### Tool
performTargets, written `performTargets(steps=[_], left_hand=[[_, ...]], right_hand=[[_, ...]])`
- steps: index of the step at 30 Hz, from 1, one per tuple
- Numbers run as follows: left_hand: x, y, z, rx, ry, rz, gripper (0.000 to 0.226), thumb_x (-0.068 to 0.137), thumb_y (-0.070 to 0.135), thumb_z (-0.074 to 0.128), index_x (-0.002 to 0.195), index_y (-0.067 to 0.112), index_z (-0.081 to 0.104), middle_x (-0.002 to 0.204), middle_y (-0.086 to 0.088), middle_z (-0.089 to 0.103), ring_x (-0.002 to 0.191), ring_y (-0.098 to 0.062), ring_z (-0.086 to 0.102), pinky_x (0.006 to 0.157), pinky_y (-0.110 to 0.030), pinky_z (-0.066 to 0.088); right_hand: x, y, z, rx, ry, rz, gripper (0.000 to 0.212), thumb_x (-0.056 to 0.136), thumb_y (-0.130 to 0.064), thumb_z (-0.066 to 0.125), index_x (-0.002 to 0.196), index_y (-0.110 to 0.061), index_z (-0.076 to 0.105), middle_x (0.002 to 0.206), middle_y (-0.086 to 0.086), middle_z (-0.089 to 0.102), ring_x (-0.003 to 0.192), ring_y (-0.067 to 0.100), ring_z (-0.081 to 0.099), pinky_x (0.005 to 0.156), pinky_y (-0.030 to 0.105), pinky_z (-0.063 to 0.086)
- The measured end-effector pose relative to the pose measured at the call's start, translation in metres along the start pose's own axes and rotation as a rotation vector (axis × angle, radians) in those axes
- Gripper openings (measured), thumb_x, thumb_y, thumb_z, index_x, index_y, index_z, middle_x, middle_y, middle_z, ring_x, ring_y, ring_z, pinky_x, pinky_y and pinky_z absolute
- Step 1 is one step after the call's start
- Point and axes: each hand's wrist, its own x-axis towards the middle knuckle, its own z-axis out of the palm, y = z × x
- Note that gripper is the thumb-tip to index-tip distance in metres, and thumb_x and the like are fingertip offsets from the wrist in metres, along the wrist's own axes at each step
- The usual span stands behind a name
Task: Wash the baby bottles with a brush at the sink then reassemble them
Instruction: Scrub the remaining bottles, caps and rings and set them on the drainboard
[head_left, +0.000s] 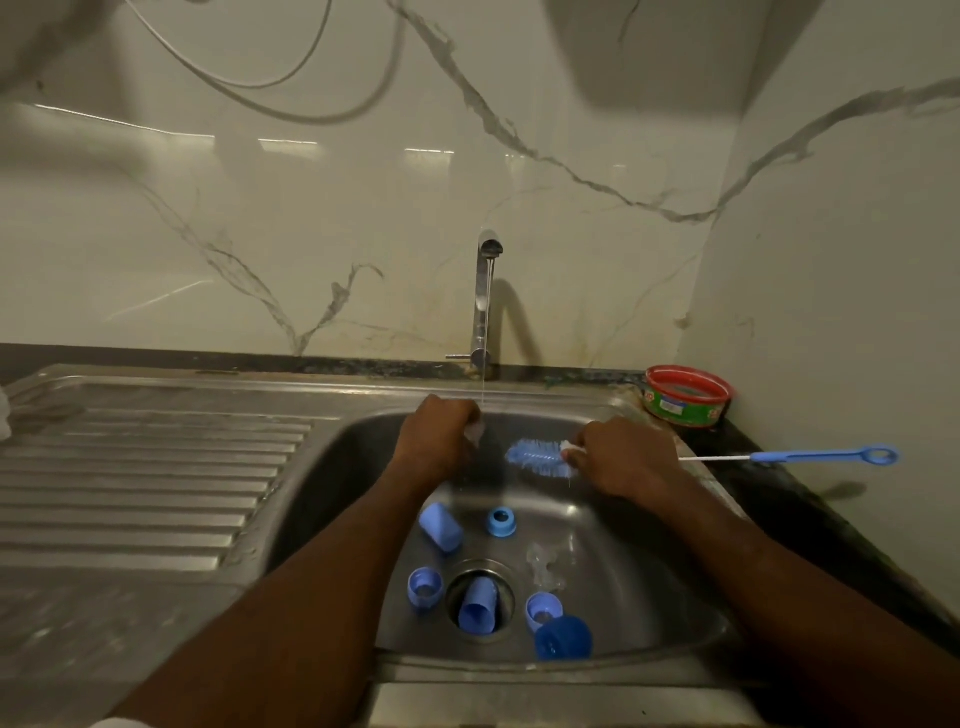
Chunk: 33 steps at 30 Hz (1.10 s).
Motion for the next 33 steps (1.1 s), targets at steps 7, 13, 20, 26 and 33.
performTargets(steps=[7, 13, 20, 26, 33], left_hand=[[0.002, -0.004, 0.010, -0.457, 0.002, -0.225, 0.041, 0.084, 0.026, 0.082, 0.120, 0.013, 0.065, 0.110, -0.001, 0.070, 0.099, -0.010, 0.063, 0.078, -0.015, 0.042], [0.002, 0.003, 0.001, -0.561, 0.142, -0.141, 0.038, 0.085, 0.023, 0.081, 0.120, 0.013, 0.068, 0.108, -0.001, 0.073, 0.096, -0.009, 0.068, 0.087, -0.024, 0.055], [0.000, 0.004, 0.002, -0.518, 0.140, -0.144, 0.034, 0.089, 0.026, 0.077, 0.119, 0.013, 0.068, 0.103, 0.003, 0.070, 0.082, 0.001, 0.061, 0.066, -0.005, 0.046], [0.000, 0.006, 0.003, -0.467, 0.119, -0.143, 0.033, 0.093, 0.025, 0.073, 0.123, 0.013, 0.067, 0.113, -0.004, 0.073, 0.084, 0.002, 0.062, 0.069, -0.005, 0.046], [-0.001, 0.006, 0.002, -0.539, 0.141, -0.241, 0.041, 0.087, 0.027, 0.079, 0.122, 0.013, 0.062, 0.109, 0.000, 0.070, 0.093, -0.008, 0.065, 0.076, -0.014, 0.048]], right_hand=[[-0.004, -0.007, 0.000, 0.003, -0.007, -0.021, 0.034, 0.102, -0.050, 0.045, 0.116, -0.028, 0.069, 0.113, 0.002, 0.069, 0.102, 0.020, 0.063, 0.092, 0.038, 0.049], [-0.005, -0.006, 0.002, 0.013, -0.034, -0.017, 0.034, 0.101, -0.052, 0.046, 0.115, -0.031, 0.068, 0.112, 0.001, 0.070, 0.100, 0.018, 0.063, 0.093, 0.043, 0.051], [-0.004, -0.007, 0.000, 0.005, -0.075, -0.010, 0.036, 0.100, -0.051, 0.046, 0.116, -0.029, 0.070, 0.114, 0.001, 0.069, 0.100, 0.019, 0.063, 0.091, 0.040, 0.051], [-0.007, -0.006, -0.001, 0.014, -0.102, -0.009, 0.036, 0.102, -0.051, 0.046, 0.120, -0.029, 0.068, 0.116, 0.001, 0.068, 0.102, 0.018, 0.062, 0.089, 0.037, 0.049], [-0.008, -0.004, -0.003, 0.018, -0.103, -0.013, 0.038, 0.101, -0.053, 0.045, 0.121, -0.030, 0.068, 0.119, 0.001, 0.068, 0.105, 0.019, 0.062, 0.091, 0.038, 0.049]])
